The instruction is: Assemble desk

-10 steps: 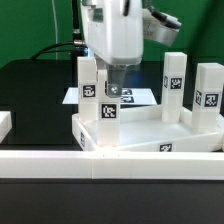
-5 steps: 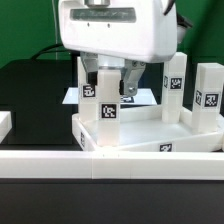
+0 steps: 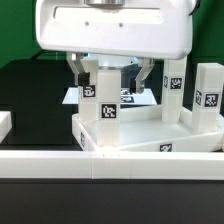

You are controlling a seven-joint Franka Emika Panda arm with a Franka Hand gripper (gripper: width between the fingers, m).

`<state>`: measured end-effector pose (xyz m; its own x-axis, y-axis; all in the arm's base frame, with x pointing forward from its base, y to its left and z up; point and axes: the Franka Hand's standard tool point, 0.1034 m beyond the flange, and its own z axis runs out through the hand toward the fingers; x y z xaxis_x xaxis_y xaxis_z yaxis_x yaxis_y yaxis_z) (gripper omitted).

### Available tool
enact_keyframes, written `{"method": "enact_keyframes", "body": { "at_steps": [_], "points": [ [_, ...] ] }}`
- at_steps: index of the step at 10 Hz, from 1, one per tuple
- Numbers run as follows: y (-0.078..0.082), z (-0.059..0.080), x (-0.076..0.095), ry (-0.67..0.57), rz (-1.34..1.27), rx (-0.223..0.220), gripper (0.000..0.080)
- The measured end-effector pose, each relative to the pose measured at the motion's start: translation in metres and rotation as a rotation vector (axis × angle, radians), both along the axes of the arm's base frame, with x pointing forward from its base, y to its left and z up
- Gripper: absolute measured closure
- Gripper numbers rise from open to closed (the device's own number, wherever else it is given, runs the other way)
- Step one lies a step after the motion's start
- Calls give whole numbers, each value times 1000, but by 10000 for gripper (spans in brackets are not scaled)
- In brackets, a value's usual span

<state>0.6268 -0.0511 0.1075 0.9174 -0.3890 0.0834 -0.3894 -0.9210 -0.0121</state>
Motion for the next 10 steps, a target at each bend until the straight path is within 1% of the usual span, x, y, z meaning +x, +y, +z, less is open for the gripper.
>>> {"method": "enact_keyframes", "body": {
  "at_steps": [2, 3, 6, 7, 8, 9, 10],
  "points": [
    [0, -1, -1, 1, 77, -8, 150],
    [0, -1, -1, 6, 159, -22, 150],
    [-1, -2, -1, 13, 345, -41, 150],
    [-1, -2, -1, 13, 350, -41, 282],
    [-1, -2, -1, 13, 348, -41, 282],
    [-1, -2, -1, 13, 348, -41, 430],
    [-1, -2, -1, 13, 332, -40, 511]
  ]
}}
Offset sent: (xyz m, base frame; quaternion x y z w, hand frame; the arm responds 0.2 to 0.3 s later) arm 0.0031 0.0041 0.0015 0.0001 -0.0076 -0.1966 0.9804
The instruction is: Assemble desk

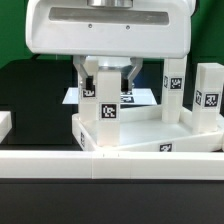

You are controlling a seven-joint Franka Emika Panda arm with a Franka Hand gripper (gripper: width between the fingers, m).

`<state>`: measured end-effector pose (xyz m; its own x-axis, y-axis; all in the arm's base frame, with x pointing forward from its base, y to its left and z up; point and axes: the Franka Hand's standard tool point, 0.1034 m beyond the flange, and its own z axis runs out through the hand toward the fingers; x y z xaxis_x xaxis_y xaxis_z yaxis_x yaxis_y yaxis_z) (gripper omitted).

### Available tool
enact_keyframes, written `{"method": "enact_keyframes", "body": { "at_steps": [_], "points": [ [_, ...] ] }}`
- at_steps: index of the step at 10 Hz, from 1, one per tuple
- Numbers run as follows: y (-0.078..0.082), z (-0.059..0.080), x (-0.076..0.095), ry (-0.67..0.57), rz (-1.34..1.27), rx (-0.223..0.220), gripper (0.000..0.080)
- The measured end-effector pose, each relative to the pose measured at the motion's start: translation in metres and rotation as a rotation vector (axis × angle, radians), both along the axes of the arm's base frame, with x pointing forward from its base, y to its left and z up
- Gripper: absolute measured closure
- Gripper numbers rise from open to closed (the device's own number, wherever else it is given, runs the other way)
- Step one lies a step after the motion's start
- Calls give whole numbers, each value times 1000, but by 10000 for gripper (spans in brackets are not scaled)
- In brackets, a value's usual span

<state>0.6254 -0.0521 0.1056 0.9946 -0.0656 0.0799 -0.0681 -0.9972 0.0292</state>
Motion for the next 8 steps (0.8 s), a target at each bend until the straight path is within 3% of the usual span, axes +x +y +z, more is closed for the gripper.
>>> {"method": "enact_keyframes", "body": {
  "at_steps": [3, 8],
  "points": [
    [0, 0, 0, -1, -34, 3, 511],
    [-5, -1, -1, -17, -445, 59, 510]
  ]
}}
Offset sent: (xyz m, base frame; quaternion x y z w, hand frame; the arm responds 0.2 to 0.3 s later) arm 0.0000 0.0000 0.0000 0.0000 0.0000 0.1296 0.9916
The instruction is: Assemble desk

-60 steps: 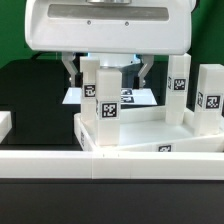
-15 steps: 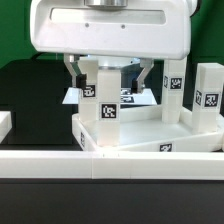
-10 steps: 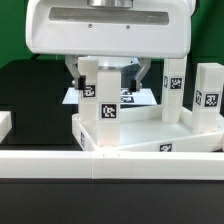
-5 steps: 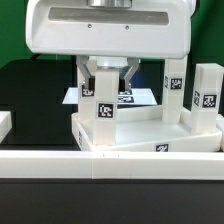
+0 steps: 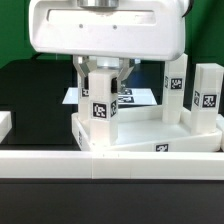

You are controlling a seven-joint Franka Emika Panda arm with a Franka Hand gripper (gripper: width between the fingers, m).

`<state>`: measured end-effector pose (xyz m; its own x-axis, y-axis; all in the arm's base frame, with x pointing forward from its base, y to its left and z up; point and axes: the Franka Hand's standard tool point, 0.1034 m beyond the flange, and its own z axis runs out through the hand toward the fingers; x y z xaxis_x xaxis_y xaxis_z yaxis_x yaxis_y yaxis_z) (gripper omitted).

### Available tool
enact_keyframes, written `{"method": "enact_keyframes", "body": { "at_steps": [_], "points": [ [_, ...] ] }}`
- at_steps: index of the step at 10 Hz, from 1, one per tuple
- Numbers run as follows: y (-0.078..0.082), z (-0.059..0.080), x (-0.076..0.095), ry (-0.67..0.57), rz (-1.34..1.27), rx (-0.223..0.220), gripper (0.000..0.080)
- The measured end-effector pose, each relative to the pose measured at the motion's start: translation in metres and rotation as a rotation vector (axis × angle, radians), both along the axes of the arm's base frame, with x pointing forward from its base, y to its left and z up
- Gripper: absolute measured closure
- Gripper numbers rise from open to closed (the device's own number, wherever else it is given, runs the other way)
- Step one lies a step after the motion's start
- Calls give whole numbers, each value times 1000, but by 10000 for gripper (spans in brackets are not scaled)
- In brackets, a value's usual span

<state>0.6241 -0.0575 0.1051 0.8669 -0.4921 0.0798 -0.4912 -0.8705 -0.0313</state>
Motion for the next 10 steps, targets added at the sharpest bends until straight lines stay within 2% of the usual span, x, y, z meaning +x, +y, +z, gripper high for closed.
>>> {"method": "enact_keyframes", "body": {
  "at_steps": [7, 10],
  "points": [
    [4, -1, -1, -7, -671, 63, 509],
    [4, 0, -1, -8, -785, 72, 509]
  ]
}}
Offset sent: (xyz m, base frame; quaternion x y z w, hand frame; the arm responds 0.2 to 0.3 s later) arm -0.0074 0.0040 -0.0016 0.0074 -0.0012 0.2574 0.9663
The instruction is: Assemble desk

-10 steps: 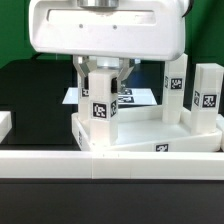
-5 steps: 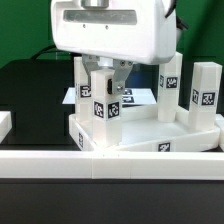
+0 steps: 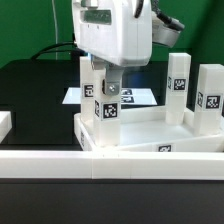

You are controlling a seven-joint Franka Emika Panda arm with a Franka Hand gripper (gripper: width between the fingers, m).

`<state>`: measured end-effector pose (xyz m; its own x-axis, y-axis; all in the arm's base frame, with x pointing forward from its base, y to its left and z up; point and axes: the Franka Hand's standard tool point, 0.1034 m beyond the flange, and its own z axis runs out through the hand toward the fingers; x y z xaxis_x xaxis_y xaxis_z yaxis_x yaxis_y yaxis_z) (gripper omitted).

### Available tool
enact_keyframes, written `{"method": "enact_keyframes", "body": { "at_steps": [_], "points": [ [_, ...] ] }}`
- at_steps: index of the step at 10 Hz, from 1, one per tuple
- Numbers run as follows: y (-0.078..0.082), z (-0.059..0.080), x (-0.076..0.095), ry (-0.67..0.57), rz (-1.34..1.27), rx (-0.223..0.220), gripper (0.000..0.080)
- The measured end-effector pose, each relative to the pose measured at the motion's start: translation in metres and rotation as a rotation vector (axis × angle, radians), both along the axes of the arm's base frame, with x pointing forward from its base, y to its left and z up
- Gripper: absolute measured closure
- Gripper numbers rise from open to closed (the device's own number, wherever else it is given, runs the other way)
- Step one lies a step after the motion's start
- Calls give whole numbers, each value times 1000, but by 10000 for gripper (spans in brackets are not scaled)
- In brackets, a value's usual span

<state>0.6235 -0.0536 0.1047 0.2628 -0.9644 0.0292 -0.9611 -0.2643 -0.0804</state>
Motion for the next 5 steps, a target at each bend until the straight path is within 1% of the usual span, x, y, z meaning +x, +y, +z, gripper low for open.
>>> {"method": "enact_keyframes", "body": {
  "at_steps": [1, 2, 3, 4, 5],
  "points": [
    [0, -1, 0, 1, 11, -1, 448],
    [0, -1, 0, 2, 39, -3, 448],
    [0, 0, 0, 4, 50, -3, 259],
    [1, 0, 0, 4, 78, -5, 184],
    [0, 0, 0, 7, 181, -19, 184]
  ]
}}
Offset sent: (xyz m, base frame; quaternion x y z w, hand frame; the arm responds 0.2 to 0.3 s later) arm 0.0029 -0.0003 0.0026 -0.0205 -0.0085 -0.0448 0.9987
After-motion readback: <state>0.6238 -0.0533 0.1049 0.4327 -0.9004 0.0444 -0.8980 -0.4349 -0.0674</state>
